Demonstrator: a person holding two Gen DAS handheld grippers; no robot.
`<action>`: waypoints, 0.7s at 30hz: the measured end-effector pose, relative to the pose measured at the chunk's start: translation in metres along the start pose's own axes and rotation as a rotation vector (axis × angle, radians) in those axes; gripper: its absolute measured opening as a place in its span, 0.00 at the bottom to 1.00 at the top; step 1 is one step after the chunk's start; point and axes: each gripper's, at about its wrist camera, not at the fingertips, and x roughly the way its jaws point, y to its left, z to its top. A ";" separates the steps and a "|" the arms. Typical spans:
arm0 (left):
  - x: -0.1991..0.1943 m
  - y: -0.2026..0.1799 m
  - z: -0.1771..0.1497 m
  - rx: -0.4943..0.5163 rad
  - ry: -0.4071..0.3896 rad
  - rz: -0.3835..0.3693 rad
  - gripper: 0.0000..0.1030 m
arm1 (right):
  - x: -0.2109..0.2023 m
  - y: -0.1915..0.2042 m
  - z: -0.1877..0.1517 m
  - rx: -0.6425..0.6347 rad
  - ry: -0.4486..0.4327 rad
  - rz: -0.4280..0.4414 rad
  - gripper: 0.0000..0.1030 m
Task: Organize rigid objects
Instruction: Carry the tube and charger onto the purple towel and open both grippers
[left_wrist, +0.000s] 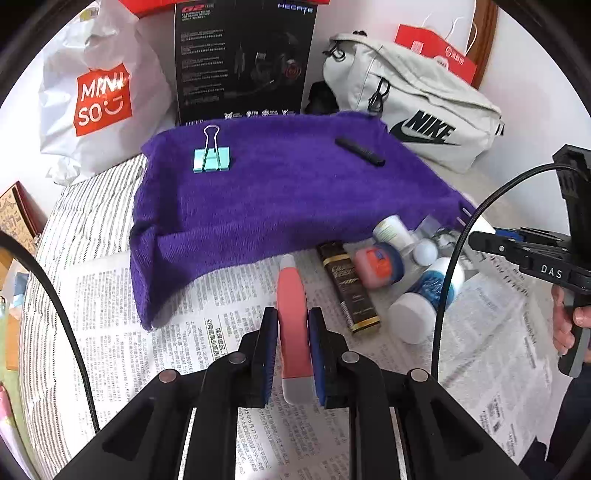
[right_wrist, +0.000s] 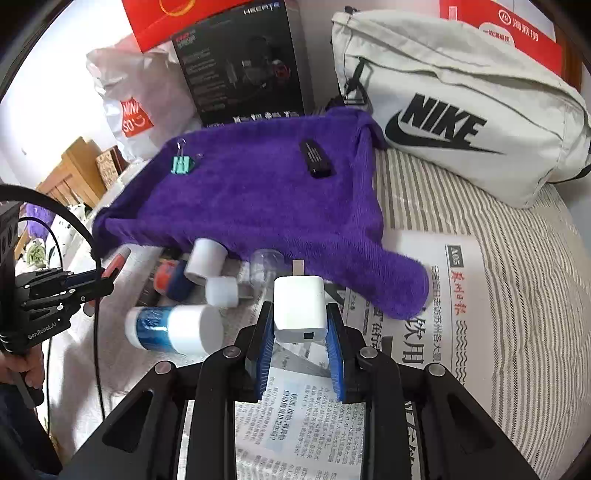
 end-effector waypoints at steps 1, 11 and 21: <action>-0.002 0.000 0.001 0.001 -0.005 0.004 0.16 | -0.003 0.001 0.001 -0.003 -0.005 0.003 0.26; -0.012 0.010 0.013 -0.010 -0.027 -0.015 0.16 | -0.013 0.005 0.024 -0.031 -0.035 0.023 0.26; -0.017 0.032 0.053 -0.019 -0.056 0.012 0.16 | 0.001 0.002 0.062 -0.053 -0.038 0.001 0.26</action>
